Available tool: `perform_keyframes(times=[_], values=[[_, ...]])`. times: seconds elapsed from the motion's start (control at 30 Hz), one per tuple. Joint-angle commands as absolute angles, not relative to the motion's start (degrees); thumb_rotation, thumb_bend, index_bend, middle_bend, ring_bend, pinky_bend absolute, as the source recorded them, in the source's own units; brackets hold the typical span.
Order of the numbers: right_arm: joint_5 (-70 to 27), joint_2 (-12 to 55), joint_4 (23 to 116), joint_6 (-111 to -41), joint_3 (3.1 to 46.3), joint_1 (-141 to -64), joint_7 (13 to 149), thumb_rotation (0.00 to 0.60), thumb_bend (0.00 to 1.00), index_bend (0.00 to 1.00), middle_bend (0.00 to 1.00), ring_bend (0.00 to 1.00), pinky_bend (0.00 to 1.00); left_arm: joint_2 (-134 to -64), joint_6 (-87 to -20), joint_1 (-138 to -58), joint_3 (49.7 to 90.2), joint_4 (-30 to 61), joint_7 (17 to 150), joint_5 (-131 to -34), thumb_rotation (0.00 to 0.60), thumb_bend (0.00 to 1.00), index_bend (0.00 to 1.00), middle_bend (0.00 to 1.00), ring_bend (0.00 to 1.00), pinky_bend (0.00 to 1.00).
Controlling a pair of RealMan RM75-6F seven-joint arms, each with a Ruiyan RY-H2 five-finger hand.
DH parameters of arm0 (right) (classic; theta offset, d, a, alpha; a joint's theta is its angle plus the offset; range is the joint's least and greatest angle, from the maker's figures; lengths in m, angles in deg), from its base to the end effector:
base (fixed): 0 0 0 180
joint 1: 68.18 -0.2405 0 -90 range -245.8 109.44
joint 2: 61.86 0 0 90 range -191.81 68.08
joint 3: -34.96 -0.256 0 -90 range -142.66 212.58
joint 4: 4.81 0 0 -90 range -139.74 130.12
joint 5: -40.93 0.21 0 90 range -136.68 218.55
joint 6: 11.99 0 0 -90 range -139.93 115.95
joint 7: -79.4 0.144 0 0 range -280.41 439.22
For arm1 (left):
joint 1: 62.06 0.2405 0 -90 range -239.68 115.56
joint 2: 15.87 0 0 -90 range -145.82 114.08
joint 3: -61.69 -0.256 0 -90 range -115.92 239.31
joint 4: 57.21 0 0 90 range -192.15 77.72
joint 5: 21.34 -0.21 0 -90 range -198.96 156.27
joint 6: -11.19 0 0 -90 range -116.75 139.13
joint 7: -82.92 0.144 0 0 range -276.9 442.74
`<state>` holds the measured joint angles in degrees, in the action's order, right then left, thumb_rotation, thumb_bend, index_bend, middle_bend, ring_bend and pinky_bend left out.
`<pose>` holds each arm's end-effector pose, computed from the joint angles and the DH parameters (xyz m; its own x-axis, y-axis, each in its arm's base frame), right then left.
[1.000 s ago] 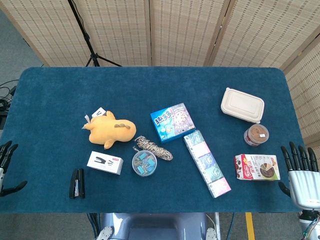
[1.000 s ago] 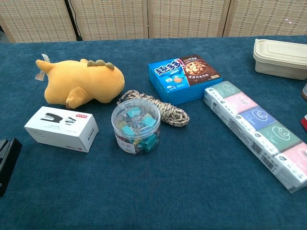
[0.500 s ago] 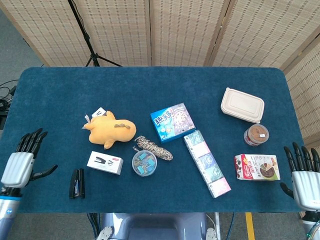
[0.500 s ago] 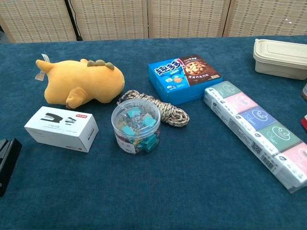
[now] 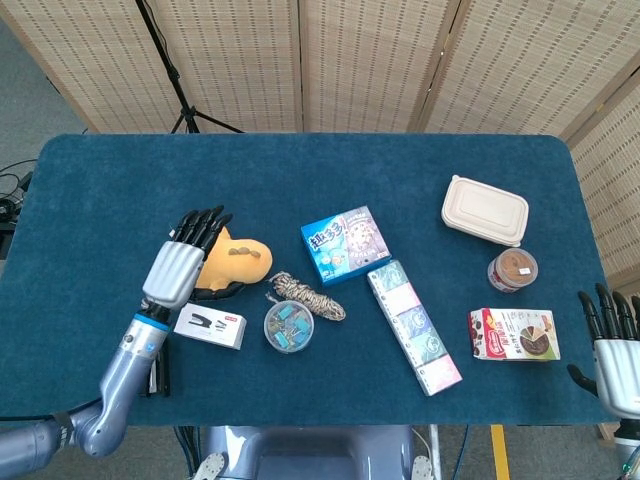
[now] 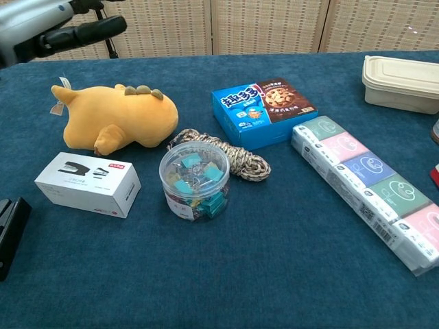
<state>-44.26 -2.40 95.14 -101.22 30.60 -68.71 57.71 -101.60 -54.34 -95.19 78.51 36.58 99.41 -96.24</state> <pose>-0.2990 -0.1619 0.1864 0.6704 0.0373 0.7410 -0.7411 0.0814 0.6664 -0.1322 0.3246 0.0383 0.2547 0.0518 0.9656 0.9041 -0.3671 -0.2187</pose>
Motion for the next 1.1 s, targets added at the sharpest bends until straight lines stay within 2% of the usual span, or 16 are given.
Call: perform_keyframes(times=[0.03,0.37,0.6,0.87,1.1], values=[[-44.33,-2.74,95.35,-101.22,30.58,-68.75,58.22,0.600,0.00,0.00,0.00,0.00,0.00,-109.27,-48.36,-101.85,81.74,27.56,99.37,-90.49,0.000,0.00,0.00,0.00,0.00,0.00],[-43.89,-4.81,96.32,-99.75,31.03,-68.83,62.89,0.600,0.00,0.00,0.00,0.00,0.00,-118.60,-44.70,-108.50,83.42,15.55,104.59,-80.51,0.000,0.00,0.00,0.00,0.00,0.00],[-45.02,-6.19,97.15,-100.18,31.45,-68.47,66.82,0.600,0.00,0.00,0.00,0.00,0.00,-122.28,-41.45,-111.57,83.65,10.13,106.12,-75.17,0.000,0.00,0.00,0.00,0.00,0.00],[-45.52,-6.91,97.22,-101.64,31.40,-67.84,67.76,0.600,0.00,0.00,0.00,0.00,0.00,-124.66,-40.71,-113.59,82.73,6.14,108.68,-72.45,0.000,0.00,0.00,0.00,0.00,0.00],[-45.28,-7.24,97.40,-102.09,31.27,-67.55,68.32,0.600,0.00,0.00,0.00,0.00,0.00,-123.77,-40.13,-112.13,81.11,4.95,107.72,-71.22,0.000,0.00,0.00,0.00,0.00,0.00]])
